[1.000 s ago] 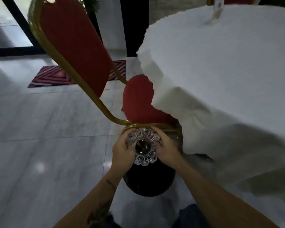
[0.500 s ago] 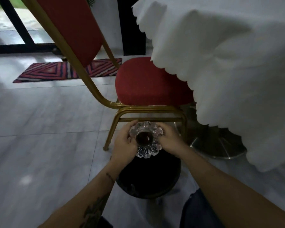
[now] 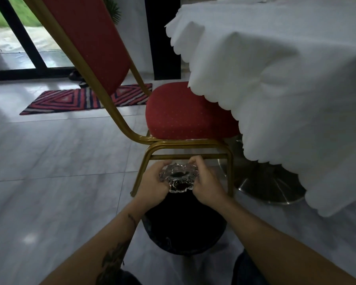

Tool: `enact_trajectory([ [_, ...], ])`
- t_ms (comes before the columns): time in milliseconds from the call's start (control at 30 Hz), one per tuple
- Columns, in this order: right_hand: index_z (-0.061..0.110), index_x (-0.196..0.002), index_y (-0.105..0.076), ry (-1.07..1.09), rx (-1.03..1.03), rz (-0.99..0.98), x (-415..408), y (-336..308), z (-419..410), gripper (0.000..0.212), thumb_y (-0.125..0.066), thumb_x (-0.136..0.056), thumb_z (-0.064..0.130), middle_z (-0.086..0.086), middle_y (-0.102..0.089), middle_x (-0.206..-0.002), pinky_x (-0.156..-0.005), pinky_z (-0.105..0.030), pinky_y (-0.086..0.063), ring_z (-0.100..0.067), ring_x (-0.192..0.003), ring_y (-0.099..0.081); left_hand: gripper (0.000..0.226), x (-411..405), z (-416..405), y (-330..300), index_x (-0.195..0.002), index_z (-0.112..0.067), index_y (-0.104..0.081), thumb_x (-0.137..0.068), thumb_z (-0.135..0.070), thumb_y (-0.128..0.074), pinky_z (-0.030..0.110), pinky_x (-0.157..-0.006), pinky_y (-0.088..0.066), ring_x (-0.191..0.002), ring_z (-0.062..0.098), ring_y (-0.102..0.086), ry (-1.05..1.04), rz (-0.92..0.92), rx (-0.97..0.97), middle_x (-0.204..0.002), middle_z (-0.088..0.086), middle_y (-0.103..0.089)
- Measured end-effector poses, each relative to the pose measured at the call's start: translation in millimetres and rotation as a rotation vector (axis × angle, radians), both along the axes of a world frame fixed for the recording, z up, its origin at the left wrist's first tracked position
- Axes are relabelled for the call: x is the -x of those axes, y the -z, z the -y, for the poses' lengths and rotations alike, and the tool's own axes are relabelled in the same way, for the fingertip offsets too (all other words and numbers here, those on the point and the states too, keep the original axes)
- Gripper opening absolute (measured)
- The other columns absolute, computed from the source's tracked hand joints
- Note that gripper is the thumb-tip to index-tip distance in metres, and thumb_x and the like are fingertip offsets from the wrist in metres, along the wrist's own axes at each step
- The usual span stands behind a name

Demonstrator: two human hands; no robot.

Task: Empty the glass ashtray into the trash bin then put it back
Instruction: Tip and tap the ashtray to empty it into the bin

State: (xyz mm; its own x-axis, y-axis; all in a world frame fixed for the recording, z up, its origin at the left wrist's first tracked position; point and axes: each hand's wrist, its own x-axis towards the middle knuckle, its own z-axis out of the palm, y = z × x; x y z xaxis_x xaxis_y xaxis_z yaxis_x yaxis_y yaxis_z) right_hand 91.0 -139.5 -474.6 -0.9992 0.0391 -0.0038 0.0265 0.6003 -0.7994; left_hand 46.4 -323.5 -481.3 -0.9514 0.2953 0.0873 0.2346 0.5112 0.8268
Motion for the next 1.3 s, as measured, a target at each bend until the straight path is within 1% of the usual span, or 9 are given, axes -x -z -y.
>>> enact_trajectory([
  [133, 0.04, -0.135, -0.037, -0.039, -0.102, -0.081, -6, 11, 0, 0.071, -0.049, -0.083, -0.008, -0.004, -0.065, -0.112, -0.077, -0.047, -0.058, -0.02, -0.095, -0.065, 0.049, -3, 5, 4, -0.122, -0.018, -0.064, -0.078, 0.003, -0.06, 0.033, -0.091, -0.057, -0.097, 0.011, -0.066, 0.103, -0.083, 0.103, -0.108, -0.005, -0.07],
  [233, 0.03, -0.134, -0.047, -0.057, -0.15, -0.184, -12, 22, -4, 0.064, -0.053, -0.081, -0.005, 0.0, -0.062, -0.121, -0.092, -0.038, -0.054, -0.017, -0.109, -0.061, 0.049, -13, 7, 9, -0.125, -0.021, -0.063, -0.078, -0.007, -0.057, 0.033, -0.091, -0.056, -0.097, 0.009, -0.065, 0.14, -0.187, 0.127, -0.107, -0.009, -0.07],
  [367, 0.023, -0.118, -0.051, -0.109, -0.181, -0.225, -18, 25, -11, 0.049, -0.056, -0.075, -0.001, 0.001, -0.061, -0.112, -0.085, -0.035, -0.054, -0.018, -0.102, -0.059, 0.049, -22, 9, 20, -0.134, -0.018, -0.059, -0.085, -0.02, -0.054, 0.037, -0.1, -0.054, -0.116, 0.019, -0.063, 0.232, -0.377, 0.268, -0.131, 0.002, -0.067],
  [533, 0.029, -0.138, -0.041, -0.159, -0.261, -0.147, -17, 30, -20, 0.067, -0.064, -0.079, 0.007, 0.003, -0.054, -0.136, -0.098, -0.031, -0.05, -0.02, -0.119, -0.056, 0.049, -18, 16, 24, -0.135, -0.014, -0.058, -0.087, -0.021, -0.053, 0.038, -0.101, -0.054, -0.119, 0.025, -0.062, 0.315, -0.572, 0.379, -0.135, 0.007, -0.064],
  [700, 0.018, -0.154, -0.03, -0.235, -0.426, -0.194, -21, 20, -19, 0.077, -0.058, -0.084, 0.003, -0.004, -0.033, -0.158, -0.105, -0.034, -0.043, -0.027, -0.132, -0.048, 0.05, -17, 22, 23, -0.139, -0.013, -0.055, -0.09, -0.019, -0.056, 0.041, -0.101, -0.055, -0.126, 0.025, -0.059, 0.351, -0.608, 0.434, -0.141, 0.007, -0.06],
  [933, 0.012, -0.153, -0.028, -0.294, -0.539, -0.323, -18, 21, -25, 0.075, -0.058, -0.085, 0.002, -0.013, -0.03, -0.16, -0.112, -0.043, -0.039, -0.033, -0.145, -0.035, 0.052, -17, 19, 18, -0.135, -0.009, -0.058, -0.083, -0.007, -0.056, 0.043, -0.105, -0.052, -0.129, 0.029, -0.055, 0.333, -0.676, 0.436, -0.141, 0.01, -0.059],
  [1100, 0.011, -0.155, -0.022, -0.361, -0.594, -0.382, -11, 14, -31, 0.067, -0.037, -0.089, 0.012, -0.012, -0.027, -0.162, -0.12, -0.04, -0.023, -0.029, -0.15, -0.021, 0.052, -8, 22, 13, -0.139, -0.009, -0.056, -0.088, -0.006, -0.046, 0.044, -0.109, -0.048, -0.136, 0.029, -0.05, 0.358, -0.725, 0.426, -0.146, 0.01, -0.055],
  [1200, 0.008, -0.154, -0.025, -0.374, -0.585, -0.408, -7, 7, -30, 0.072, -0.05, -0.087, -0.002, -0.013, -0.026, -0.162, -0.12, -0.042, -0.022, -0.033, -0.15, -0.022, 0.055, -2, 23, 3, -0.14, -0.009, -0.055, -0.086, -0.002, -0.045, 0.043, -0.111, -0.046, -0.134, 0.032, -0.051, 0.366, -0.779, 0.42, -0.145, 0.012, -0.056],
  [1300, 0.006, -0.152, -0.03, -0.392, -0.572, -0.442, -5, 0, -28, 0.067, -0.042, -0.087, 0.005, -0.014, -0.031, -0.16, -0.119, -0.04, -0.022, -0.034, -0.147, -0.027, 0.059, 2, 25, -2, -0.142, -0.009, -0.053, -0.084, 0.004, -0.053, 0.044, -0.112, -0.045, -0.134, 0.032, -0.05, 0.374, -0.8, 0.418, -0.145, 0.012, -0.055],
])
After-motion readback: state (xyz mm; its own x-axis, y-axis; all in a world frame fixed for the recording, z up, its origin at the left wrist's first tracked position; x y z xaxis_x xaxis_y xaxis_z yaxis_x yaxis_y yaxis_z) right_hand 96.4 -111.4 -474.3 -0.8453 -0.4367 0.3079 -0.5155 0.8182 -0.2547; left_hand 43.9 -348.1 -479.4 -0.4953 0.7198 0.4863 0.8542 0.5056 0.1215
